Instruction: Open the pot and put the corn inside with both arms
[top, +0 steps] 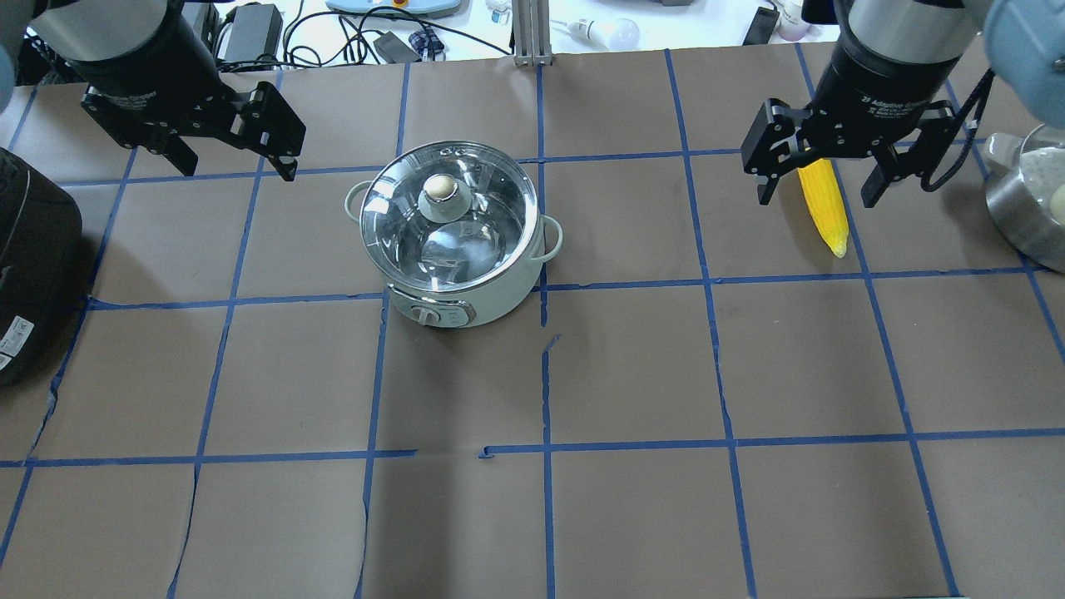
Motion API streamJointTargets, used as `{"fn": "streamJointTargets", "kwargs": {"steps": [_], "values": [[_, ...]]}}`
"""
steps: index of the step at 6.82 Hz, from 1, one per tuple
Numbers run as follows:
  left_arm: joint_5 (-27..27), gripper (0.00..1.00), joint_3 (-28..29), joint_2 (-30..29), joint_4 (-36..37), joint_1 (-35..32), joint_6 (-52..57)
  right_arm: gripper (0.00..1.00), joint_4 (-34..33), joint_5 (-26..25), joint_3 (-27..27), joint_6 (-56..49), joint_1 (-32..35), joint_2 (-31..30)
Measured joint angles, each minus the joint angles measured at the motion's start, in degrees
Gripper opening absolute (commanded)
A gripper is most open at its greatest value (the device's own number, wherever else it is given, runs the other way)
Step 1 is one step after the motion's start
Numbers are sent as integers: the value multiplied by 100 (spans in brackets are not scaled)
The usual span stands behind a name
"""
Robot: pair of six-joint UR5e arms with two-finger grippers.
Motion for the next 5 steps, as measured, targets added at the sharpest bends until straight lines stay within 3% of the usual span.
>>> {"fn": "streamJointTargets", "kwargs": {"steps": [5], "values": [[-4, 100, -1, -4, 3, -5, -11, 100, -38, -18, 1, -9, -4, 3]]}}
